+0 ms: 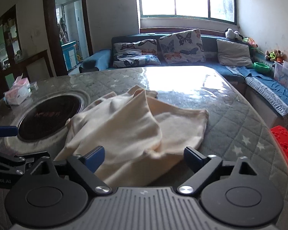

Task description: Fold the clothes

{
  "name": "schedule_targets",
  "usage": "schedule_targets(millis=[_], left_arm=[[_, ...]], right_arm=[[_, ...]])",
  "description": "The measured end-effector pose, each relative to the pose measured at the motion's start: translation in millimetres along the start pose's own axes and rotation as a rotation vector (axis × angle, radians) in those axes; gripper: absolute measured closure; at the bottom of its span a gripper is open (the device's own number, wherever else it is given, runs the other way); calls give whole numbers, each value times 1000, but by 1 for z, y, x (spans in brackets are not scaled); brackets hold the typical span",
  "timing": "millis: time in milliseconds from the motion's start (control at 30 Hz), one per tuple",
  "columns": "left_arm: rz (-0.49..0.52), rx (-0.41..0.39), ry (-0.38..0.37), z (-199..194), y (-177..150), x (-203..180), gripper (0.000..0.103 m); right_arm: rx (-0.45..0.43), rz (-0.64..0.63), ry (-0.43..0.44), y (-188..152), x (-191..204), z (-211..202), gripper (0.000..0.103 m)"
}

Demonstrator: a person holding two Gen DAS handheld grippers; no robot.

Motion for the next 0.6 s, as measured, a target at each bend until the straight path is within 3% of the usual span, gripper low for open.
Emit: schedule_targets(millis=[300, 600], left_arm=[[-3, 0, 6, 29, 24, -2, 13], [12, 9, 15, 45, 34, -1, 13]], right_arm=[[11, 43, 23, 50, -25, 44, 31], [55, 106, 77, 76, -41, 104, 54]])
Point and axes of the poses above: each gripper's, at about its wrist camera, not at the fingertips, and z roughly the way its jaws point, x to its left, y to its top, the point moved 4 cm from there along z, roughly the way its jaws point, and after that the axes turned 14 degrees about y, right-handed, at the moved point
